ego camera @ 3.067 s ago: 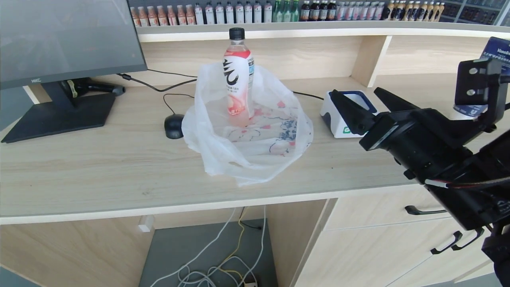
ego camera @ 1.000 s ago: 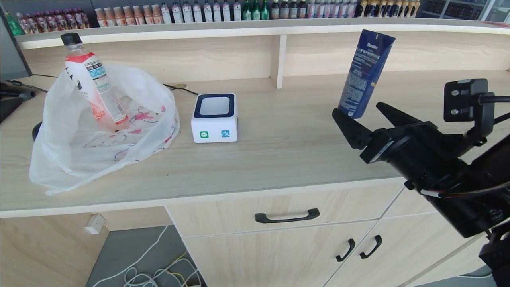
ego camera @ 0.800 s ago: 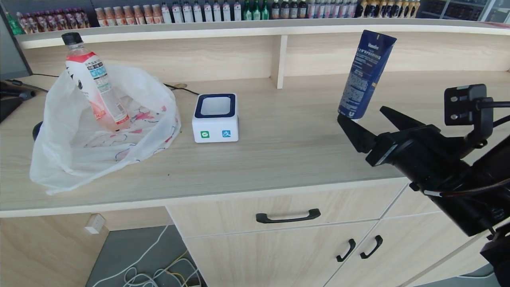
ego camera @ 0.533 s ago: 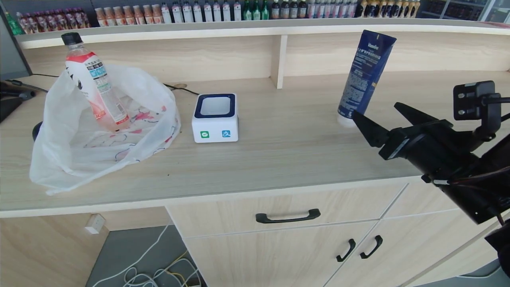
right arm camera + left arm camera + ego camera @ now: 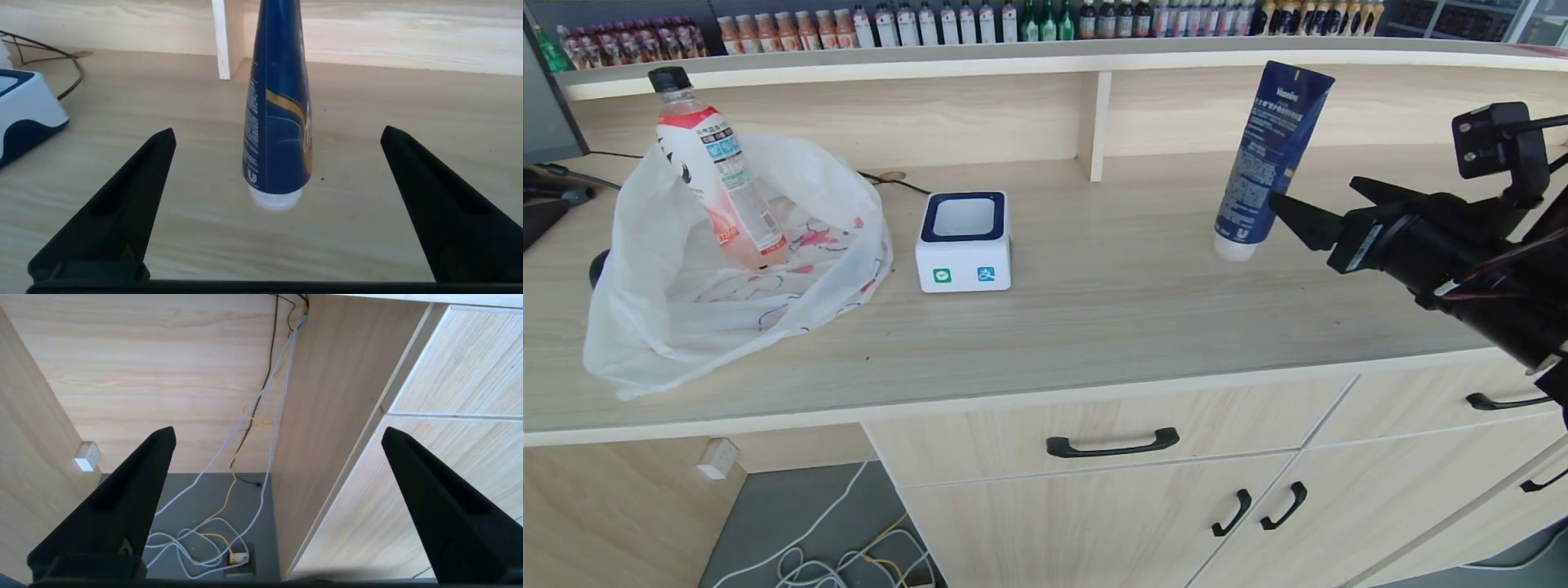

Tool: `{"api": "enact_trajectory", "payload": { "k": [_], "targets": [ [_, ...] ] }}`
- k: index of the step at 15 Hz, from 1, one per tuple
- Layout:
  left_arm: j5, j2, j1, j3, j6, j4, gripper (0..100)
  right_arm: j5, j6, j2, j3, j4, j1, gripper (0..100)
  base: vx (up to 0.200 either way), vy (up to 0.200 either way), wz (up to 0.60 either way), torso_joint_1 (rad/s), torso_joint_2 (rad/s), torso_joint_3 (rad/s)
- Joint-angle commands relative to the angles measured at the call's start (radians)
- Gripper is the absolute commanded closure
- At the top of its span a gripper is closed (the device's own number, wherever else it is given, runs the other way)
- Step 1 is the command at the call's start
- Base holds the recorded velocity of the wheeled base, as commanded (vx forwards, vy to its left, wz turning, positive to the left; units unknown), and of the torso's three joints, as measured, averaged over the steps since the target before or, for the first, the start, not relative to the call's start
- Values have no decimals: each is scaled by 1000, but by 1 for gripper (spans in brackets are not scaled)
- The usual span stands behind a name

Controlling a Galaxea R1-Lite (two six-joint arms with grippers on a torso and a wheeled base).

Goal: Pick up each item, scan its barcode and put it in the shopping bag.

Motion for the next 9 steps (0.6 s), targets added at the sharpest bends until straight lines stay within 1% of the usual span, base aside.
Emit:
{"api": "enact_trajectory", "payload": {
  "k": [1,2,5,9],
  "targets": [
    [0,0,0,0,-1,0,0,25,0,10,-50,31,-37,0,0,0,0,0,0,0],
    [0,2,0,0,-1,0,0,30,0,18,-68,38,-38,0,0,0,0,0,0,0],
    [0,0,0,0,-1,0,0,36,-2,84,-185,46,-31,0,0,0,0,0,0,0],
    [0,2,0,0,-1,0,0,53,-9,125,-234,54,-22,0,0,0,0,0,0,0]
  ]
}}
